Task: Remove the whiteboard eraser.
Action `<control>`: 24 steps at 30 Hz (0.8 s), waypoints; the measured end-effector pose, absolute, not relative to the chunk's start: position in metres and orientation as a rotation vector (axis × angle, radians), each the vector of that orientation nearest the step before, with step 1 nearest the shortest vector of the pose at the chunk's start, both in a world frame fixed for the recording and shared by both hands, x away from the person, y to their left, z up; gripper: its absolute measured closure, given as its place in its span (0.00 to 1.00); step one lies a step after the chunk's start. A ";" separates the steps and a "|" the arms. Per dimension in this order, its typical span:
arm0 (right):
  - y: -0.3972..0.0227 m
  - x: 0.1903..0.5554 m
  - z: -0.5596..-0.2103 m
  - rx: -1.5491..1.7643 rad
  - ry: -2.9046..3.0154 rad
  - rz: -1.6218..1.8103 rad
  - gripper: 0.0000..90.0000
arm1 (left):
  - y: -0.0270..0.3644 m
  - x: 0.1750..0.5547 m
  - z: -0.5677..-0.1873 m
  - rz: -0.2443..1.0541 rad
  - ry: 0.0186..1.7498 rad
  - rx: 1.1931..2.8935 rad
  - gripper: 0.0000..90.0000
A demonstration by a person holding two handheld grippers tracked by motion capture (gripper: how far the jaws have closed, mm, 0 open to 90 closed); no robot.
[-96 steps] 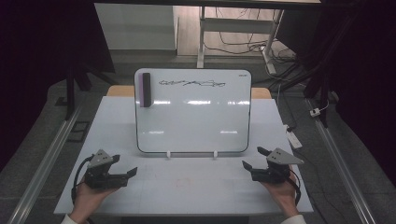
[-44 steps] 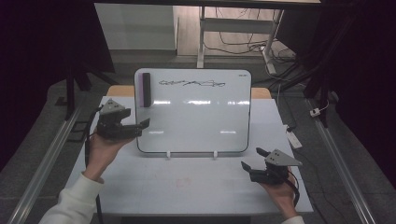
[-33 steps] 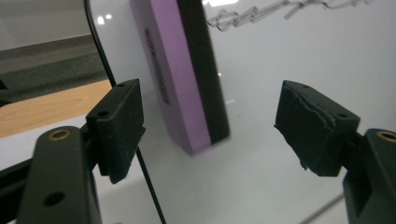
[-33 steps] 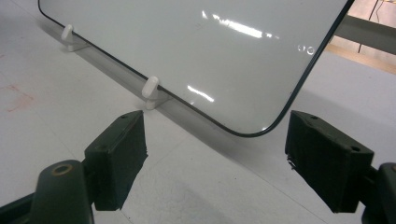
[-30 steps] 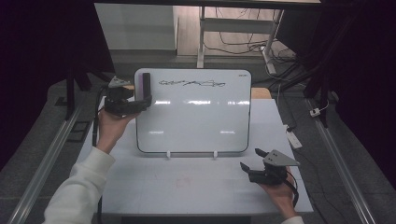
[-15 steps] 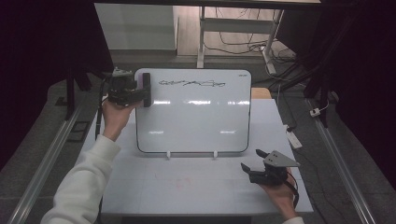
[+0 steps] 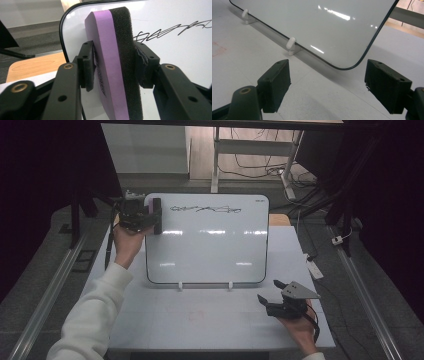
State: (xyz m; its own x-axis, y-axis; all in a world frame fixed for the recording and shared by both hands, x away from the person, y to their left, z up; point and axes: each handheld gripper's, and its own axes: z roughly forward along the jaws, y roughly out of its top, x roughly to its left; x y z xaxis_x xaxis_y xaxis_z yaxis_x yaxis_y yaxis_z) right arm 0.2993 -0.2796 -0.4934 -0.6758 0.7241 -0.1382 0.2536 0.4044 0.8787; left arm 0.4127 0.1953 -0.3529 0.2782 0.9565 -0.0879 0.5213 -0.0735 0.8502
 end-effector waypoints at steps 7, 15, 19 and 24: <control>-0.279 0.298 -0.492 0.826 2.153 1.221 0.22 | 0.191 0.410 -0.351 0.703 1.379 1.712 0.66; -0.279 0.297 -0.491 0.824 2.143 1.226 0.23 | 0.196 0.403 -0.347 0.723 1.375 1.708 0.71; -0.278 0.296 -0.489 0.822 2.135 1.236 0.23 | 0.200 0.393 -0.342 0.723 1.339 1.707 0.71; -0.275 0.296 -0.488 0.819 2.134 1.258 0.23 | 0.195 0.373 -0.347 0.705 1.265 1.729 0.71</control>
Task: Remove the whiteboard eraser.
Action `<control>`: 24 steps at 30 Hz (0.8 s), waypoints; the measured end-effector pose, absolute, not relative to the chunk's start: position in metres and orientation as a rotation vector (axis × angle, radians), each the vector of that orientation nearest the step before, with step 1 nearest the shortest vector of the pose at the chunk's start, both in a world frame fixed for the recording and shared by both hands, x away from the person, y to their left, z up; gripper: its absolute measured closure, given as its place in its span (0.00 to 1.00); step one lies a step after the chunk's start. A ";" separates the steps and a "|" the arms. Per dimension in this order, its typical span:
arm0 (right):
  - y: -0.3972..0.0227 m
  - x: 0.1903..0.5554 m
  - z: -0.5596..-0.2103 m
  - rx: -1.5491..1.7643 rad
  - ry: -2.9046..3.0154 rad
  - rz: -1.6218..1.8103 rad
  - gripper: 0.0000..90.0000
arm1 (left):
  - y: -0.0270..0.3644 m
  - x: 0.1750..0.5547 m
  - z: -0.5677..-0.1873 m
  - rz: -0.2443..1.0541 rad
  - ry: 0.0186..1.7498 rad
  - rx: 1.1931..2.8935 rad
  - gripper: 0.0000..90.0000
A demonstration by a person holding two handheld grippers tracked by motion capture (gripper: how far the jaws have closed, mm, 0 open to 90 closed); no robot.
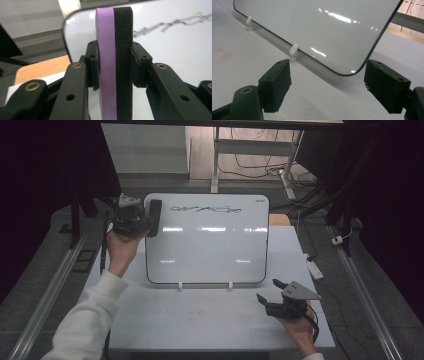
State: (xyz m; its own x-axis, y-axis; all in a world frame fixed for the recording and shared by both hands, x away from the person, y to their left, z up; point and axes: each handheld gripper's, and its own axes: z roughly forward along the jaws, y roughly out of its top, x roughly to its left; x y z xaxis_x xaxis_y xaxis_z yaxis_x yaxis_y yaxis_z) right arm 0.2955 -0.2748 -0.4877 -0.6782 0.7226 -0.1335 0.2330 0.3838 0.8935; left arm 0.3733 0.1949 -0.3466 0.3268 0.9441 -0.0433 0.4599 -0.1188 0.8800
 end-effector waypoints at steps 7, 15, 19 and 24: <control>-0.248 0.293 -0.477 0.760 2.156 1.333 0.23 | 0.175 0.350 -0.373 0.621 1.187 1.778 0.71; -0.210 0.293 -0.474 0.729 2.211 1.430 0.23 | 0.151 0.328 -0.392 0.542 1.103 1.813 0.70; -0.187 0.293 -0.475 0.714 2.240 1.469 0.23 | 0.132 0.315 -0.400 0.512 1.040 1.838 0.70; -0.163 0.296 -0.475 0.714 2.263 1.522 0.23 | 0.120 0.310 -0.405 0.498 1.006 1.864 0.70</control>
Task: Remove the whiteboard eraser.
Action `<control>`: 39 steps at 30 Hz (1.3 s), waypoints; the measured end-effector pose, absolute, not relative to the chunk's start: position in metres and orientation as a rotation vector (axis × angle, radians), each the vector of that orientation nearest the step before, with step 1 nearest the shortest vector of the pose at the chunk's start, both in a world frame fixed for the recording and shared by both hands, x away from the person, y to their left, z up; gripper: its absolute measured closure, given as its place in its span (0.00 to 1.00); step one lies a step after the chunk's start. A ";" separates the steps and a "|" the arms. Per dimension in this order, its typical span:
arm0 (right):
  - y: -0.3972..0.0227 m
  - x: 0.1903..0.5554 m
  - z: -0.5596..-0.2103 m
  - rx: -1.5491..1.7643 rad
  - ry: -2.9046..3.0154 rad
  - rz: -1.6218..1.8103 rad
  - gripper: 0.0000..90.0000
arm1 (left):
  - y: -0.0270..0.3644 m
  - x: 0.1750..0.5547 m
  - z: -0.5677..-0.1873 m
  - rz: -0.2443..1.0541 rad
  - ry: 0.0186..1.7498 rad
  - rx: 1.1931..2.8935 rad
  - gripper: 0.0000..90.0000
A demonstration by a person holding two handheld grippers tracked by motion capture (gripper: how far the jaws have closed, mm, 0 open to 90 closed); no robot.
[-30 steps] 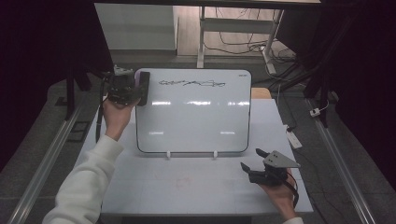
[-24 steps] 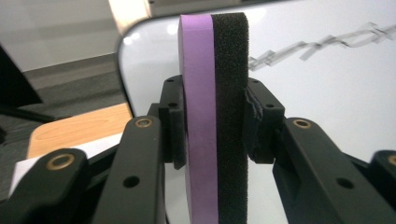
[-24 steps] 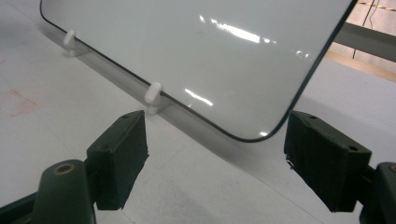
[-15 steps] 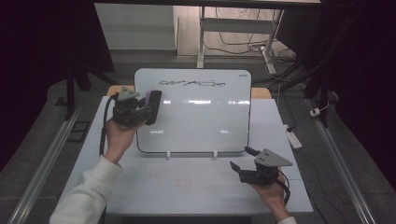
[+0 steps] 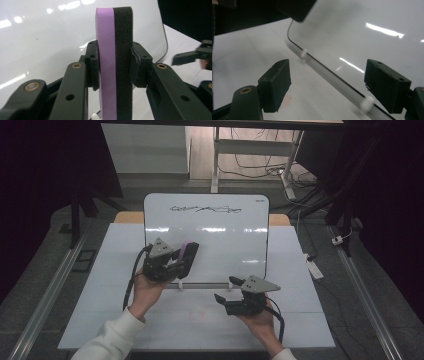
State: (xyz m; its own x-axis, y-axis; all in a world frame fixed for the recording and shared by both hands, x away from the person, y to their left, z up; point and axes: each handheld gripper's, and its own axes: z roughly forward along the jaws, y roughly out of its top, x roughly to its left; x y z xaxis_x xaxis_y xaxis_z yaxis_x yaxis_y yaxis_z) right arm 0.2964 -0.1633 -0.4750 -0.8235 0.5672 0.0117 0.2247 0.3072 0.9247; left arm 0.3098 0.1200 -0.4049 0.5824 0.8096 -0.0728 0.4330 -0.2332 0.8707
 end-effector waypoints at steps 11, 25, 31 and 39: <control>-0.137 0.301 -0.478 0.741 2.284 1.580 0.22 | 0.105 0.305 -0.423 0.410 0.980 1.876 0.70; -0.122 0.301 -0.481 0.845 2.271 1.619 0.21 | 0.081 0.296 -0.433 0.341 0.919 1.890 0.70; -0.122 0.301 -0.481 0.900 2.262 1.664 0.26 | 0.074 0.293 -0.436 0.358 0.911 1.883 0.70; -0.123 0.302 -0.480 0.941 2.249 1.667 0.36 | 0.072 0.292 -0.438 0.362 0.915 1.876 0.70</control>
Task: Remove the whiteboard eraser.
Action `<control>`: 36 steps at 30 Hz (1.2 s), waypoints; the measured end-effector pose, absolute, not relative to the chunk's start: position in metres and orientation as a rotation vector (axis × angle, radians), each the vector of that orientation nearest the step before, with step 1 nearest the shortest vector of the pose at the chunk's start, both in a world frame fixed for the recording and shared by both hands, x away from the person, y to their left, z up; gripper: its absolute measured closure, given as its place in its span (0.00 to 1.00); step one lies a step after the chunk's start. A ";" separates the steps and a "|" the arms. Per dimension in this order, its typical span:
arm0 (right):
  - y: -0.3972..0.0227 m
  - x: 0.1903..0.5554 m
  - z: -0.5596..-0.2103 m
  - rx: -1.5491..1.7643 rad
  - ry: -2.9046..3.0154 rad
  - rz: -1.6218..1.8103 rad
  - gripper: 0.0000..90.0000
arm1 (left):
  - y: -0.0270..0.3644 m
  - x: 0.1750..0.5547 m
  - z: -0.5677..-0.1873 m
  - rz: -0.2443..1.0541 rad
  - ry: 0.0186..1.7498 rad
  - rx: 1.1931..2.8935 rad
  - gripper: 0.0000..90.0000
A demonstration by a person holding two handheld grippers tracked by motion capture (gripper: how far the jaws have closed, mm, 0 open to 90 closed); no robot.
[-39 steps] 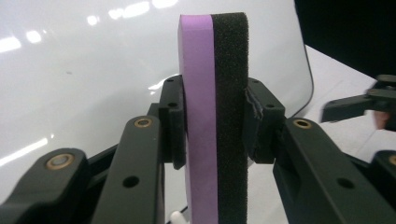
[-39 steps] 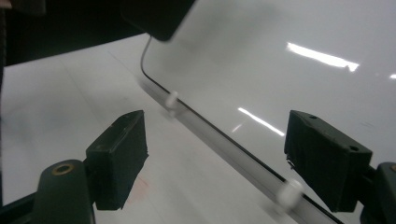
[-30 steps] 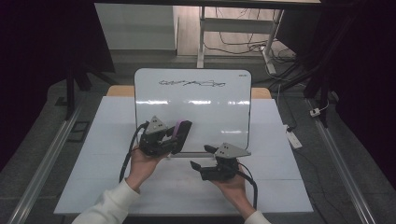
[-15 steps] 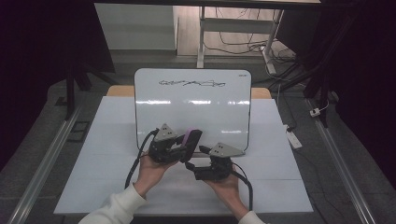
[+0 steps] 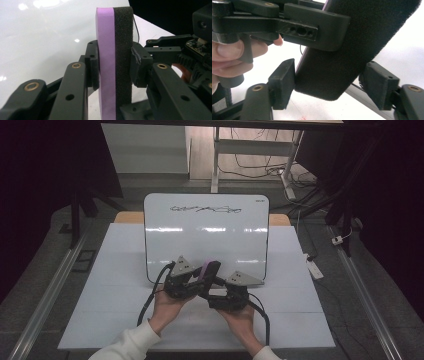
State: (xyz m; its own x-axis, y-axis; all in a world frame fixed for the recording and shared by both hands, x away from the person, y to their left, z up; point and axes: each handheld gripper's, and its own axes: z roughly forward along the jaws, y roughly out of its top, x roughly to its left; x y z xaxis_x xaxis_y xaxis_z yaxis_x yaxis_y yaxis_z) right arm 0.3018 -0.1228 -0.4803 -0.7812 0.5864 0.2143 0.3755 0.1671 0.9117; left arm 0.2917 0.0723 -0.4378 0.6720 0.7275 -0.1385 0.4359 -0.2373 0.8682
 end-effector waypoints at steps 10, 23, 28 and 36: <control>-0.143 0.307 -0.478 0.770 2.344 1.706 0.43 | 0.098 0.302 -0.435 0.181 0.738 1.864 0.38; -0.156 0.307 -0.478 0.506 2.467 1.793 0.43 | 0.110 0.316 -0.436 0.019 0.541 1.878 0.33; -0.156 0.306 -0.478 0.440 2.498 1.822 0.43 | 0.104 0.318 -0.440 -0.062 0.471 1.891 0.31; -0.158 0.307 -0.477 0.362 2.535 1.878 0.44 | 0.104 0.323 -0.442 -0.162 0.432 1.867 0.37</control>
State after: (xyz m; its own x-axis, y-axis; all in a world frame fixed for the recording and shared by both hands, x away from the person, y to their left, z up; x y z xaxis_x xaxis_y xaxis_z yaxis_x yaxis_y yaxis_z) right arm 0.3068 -0.1584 -0.4771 -0.9735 0.1616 0.1619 0.2020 0.2750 0.9400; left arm 0.3228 0.1044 -0.4423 0.9227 0.2143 -0.3205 0.3721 -0.2775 0.8857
